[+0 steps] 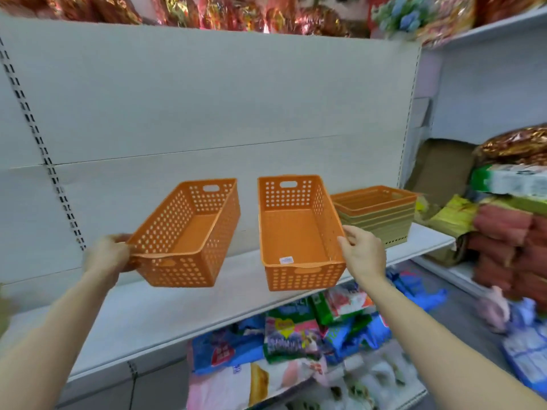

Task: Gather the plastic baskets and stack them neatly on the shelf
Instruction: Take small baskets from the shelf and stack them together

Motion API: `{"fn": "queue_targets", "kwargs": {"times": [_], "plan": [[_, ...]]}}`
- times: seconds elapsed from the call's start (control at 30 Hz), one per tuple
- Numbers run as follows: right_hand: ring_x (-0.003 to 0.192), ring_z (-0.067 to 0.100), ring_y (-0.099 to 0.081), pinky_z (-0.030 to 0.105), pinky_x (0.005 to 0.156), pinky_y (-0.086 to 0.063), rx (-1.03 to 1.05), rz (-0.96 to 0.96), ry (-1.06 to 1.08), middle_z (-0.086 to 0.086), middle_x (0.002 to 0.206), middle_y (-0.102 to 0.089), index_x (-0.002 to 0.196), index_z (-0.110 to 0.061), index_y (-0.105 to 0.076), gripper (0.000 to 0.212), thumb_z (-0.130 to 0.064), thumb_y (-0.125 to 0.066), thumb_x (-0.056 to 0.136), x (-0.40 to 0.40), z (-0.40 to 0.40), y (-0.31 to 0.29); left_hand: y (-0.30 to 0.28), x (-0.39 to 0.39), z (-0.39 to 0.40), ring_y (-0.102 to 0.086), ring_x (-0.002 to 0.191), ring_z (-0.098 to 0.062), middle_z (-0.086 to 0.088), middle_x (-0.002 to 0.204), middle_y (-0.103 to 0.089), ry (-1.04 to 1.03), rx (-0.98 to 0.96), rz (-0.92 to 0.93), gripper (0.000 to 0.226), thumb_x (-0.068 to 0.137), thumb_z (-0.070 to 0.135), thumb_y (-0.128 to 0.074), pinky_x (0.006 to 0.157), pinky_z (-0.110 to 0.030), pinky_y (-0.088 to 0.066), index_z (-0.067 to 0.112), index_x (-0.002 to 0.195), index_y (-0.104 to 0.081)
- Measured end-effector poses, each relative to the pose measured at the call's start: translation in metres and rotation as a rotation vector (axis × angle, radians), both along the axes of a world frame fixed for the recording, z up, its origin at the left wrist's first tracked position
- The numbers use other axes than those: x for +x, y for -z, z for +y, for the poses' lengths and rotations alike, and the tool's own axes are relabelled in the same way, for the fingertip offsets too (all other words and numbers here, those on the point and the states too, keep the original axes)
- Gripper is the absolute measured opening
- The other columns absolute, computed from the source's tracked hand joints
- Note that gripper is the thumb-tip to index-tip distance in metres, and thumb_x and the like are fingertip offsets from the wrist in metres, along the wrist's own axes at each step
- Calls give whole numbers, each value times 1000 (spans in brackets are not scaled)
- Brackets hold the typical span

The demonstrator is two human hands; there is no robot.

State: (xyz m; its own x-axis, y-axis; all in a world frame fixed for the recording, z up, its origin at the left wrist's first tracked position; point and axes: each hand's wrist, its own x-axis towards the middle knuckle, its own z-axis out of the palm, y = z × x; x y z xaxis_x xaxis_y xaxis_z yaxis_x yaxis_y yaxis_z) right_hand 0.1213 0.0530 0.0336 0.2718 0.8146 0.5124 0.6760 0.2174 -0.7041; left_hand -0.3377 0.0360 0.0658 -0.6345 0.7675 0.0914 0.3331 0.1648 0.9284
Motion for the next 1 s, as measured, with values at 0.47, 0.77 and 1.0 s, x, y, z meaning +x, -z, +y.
{"fn": "queue_targets", "kwargs": {"times": [0.47,0.77,1.0], "plan": [[97,27,-71,28,66,-45,153,-60,255,16,99,-74,113,-13,-73,28,-14,-70,85,263,13,-14,-68,262,172,-73,68,-27,-11,79,-73,177,148,34,16,84,10,-68,79,-45,-63,25,82,-70],[73,-36,-43,-2,69,-37,247,25,395,12,98,-75,108,-38,-72,28,-21,-70,86,356,60,-17,-105,351,321,-73,77,-29,-14,91,-74,438,161,85,21,82,6,-72,75,-44,-63,10,103,-75],[88,-33,-39,6,77,-44,241,88,442,10,103,-75,109,-38,-71,27,-27,-72,84,398,98,-10,-100,399,405,-68,76,-29,-19,91,-71,641,88,191,25,88,1,-67,76,-44,-62,2,113,-71]]}}
